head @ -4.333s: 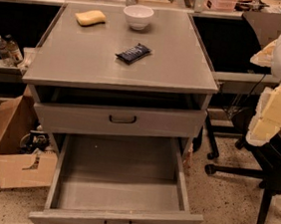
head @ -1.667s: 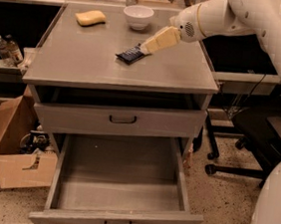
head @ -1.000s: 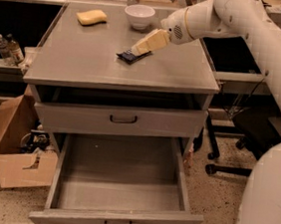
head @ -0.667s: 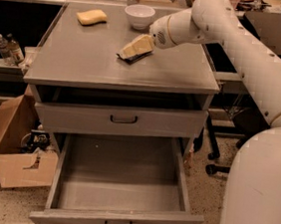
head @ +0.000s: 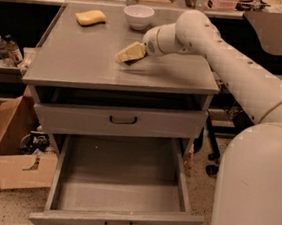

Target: Place rxbar blueberry into middle drawer

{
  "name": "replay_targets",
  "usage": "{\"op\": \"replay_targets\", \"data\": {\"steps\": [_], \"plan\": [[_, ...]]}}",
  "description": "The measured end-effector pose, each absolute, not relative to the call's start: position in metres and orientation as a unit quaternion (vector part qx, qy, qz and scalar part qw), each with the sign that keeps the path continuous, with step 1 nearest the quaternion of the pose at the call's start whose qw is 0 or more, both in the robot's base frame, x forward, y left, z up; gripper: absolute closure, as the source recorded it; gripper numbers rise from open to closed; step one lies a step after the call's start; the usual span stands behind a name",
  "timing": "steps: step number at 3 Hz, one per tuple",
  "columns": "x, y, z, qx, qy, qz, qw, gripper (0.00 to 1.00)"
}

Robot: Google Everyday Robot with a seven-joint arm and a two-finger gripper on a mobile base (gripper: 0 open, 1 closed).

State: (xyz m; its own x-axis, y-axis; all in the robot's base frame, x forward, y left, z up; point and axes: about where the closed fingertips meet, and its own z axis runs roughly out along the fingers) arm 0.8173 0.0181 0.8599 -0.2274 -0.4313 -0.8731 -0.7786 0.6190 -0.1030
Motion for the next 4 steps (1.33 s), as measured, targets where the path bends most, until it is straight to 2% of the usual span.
{"op": "replay_targets", "data": {"steps": [3,4], "plan": [[0.837,0.019,0.831,-0.36,0.78,0.18,0.48,0.0],[0.834,0.015,0.821,-0.348,0.788,0.184,0.473,0.14]]}}
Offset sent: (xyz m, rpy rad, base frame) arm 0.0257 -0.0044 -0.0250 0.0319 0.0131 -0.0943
